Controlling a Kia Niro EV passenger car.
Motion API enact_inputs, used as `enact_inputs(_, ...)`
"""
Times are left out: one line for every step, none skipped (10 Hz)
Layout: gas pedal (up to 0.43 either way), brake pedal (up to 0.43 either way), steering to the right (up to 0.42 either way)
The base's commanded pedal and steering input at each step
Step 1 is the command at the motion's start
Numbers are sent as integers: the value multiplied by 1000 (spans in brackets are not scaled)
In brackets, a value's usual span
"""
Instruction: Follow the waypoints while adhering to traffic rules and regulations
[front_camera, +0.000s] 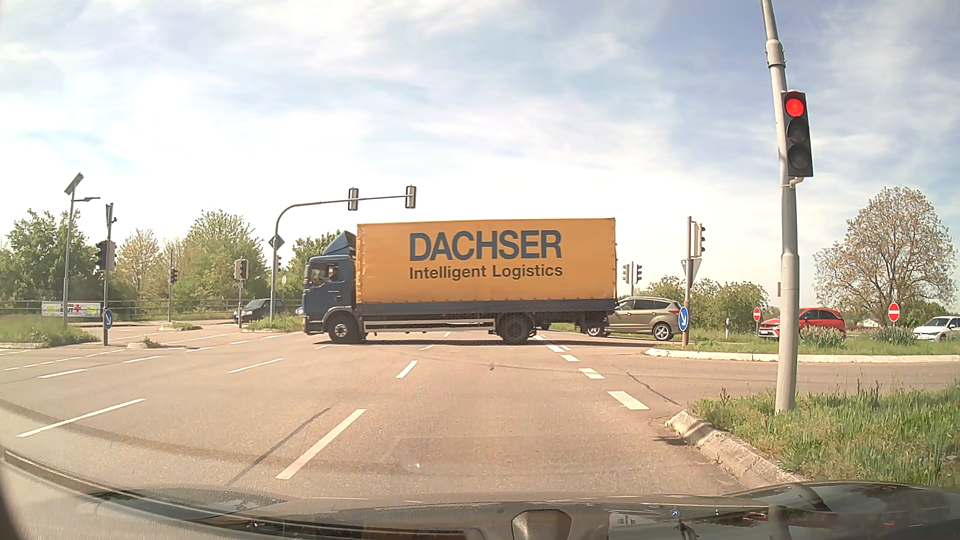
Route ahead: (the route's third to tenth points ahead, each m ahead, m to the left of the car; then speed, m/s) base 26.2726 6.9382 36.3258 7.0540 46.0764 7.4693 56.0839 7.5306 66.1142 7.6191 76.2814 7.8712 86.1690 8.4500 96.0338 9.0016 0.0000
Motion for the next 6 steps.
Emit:
enact_inputs(0, 213, 5)
enact_inputs(0, 213, 5)
enact_inputs(0, 220, 5)
enact_inputs(0, 213, 5)
enact_inputs(0, 220, 5)
enact_inputs(0, 213, 5)
